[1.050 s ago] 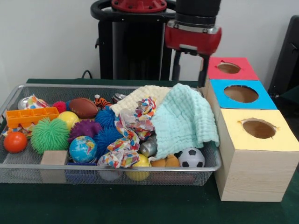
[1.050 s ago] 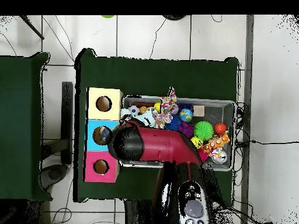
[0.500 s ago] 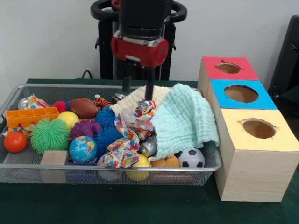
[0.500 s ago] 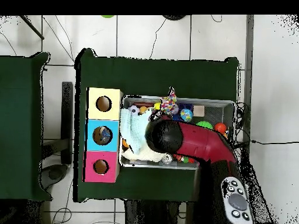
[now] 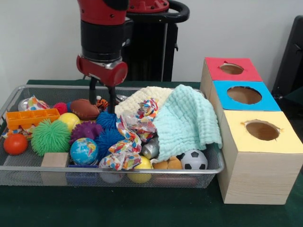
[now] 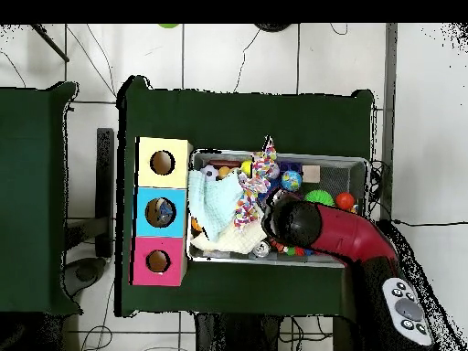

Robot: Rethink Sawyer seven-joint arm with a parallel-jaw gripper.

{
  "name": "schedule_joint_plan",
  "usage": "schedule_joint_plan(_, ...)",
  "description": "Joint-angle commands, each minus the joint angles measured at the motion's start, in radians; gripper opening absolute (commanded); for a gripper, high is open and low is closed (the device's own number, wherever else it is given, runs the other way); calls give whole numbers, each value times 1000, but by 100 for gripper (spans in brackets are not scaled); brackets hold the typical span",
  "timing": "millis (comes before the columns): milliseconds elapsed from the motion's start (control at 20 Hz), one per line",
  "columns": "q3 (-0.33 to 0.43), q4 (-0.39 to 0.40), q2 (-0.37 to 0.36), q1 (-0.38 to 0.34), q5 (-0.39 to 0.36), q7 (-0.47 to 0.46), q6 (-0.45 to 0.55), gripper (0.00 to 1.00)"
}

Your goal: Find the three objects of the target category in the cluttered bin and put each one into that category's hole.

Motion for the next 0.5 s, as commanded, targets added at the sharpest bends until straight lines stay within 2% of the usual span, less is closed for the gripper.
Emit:
schedule_joint_plan(50, 107, 106, 26, -66, -76, -120, 43, 100)
schedule_joint_plan(200, 123, 155, 9, -96, -74, -122, 88, 100)
schedule_joint_plan(500, 139, 244, -15, -119, -70, -92, 65, 100)
